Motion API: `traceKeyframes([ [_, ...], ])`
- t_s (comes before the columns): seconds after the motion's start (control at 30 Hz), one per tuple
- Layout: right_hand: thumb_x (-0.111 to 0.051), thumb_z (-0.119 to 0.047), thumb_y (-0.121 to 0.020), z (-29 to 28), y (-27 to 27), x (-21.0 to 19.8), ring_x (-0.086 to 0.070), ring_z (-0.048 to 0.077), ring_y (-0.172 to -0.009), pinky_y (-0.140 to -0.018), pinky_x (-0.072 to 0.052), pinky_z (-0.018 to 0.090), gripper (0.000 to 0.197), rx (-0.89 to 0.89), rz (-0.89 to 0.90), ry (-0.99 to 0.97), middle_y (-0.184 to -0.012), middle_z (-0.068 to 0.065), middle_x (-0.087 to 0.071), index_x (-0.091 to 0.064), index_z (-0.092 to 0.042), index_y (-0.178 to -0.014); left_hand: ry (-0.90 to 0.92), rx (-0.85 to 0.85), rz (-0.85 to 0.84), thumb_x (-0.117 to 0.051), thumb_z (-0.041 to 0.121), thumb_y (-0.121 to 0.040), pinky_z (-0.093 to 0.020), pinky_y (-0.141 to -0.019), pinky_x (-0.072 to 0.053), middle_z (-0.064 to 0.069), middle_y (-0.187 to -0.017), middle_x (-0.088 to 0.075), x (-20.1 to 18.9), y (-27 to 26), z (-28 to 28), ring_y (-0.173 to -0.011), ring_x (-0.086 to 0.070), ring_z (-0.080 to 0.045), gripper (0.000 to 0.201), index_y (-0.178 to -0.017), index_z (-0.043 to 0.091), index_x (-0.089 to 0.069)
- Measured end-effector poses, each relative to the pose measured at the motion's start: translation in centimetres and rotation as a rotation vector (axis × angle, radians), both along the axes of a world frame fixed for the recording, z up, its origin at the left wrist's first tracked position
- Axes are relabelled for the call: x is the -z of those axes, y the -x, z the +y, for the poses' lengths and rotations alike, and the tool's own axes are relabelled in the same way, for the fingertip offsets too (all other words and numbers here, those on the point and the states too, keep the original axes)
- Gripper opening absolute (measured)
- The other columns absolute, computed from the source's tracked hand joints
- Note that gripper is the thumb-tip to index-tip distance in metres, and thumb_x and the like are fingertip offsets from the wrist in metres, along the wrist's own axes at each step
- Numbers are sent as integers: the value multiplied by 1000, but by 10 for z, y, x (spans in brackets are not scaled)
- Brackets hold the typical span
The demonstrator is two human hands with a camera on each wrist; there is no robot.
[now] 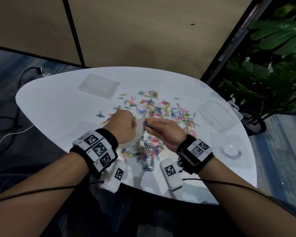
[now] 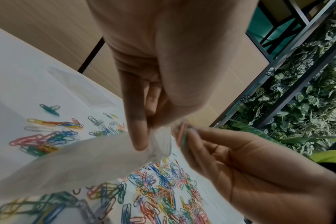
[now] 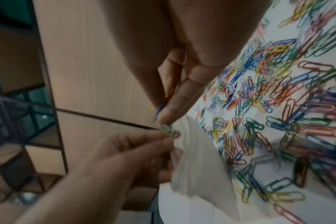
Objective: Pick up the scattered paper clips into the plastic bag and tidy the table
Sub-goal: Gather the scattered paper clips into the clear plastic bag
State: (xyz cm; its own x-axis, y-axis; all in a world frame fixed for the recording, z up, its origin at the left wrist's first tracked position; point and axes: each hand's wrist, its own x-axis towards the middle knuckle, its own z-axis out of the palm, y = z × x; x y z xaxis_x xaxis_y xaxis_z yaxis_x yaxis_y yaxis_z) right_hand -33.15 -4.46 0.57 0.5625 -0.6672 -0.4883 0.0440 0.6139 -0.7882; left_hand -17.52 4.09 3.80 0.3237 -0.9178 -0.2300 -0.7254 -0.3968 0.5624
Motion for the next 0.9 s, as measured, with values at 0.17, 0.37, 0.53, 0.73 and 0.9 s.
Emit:
traceKeyframes([
  [0.17, -59, 10, -89, 16, -19, 11, -72, 22, -82, -77, -59, 23, 8, 15, 106, 37, -93, 22, -70, -66, 8, -92, 47, 9, 30, -63, 10, -84, -33, -77, -60, -5, -58, -71, -2, 1, 2, -66, -72, -21, 16, -77, 10, -78],
  [0.37, -69, -5, -85, 16, -24, 9, -70, 16, -72, -78, -60, 32, 16, -270, 468, 507, -82, 15, -74, -72, 5, -97, 84, 6, 91, -65, 8, -84, -37, -77, -61, -7, -67, -71, -3, -1, 4, -69, -73, -24, 14, -89, 7, -78],
  [0.53, -64, -6, -89, 12, -24, 0, -73, 16, -87, -82, -59, 32, 23, -452, 595, 716, -105, 6, -73, -72, -8, -110, 55, 3, 74, -62, 6, -83, -36, -79, -61, -7, -67, -71, -4, -6, 7, -70, -73, -23, 17, -85, 10, -79],
  [0.73, -80, -19, -79, -11, 21, -2, -73, 29, -78, -70, -62, 39, 34, -350, 695, 730, -96, 6, -72, -69, -13, -110, 58, -71, 74, -58, 4, -86, -33, -84, -59, -13, -91, -73, -15, -14, 10, -79, -71, -27, 20, -95, 7, -76],
  [0.9, -89, -48, -58, 12, 47, 48, -53, 31, -119, -103, -47, 41, 114, -830, 1141, 869, -142, 13, -34, -26, -26, -151, 42, -62, 49, -60, 3, -86, -32, -79, -57, -12, -101, -74, -18, -15, 12, -74, -67, -26, 19, -96, 5, -76],
])
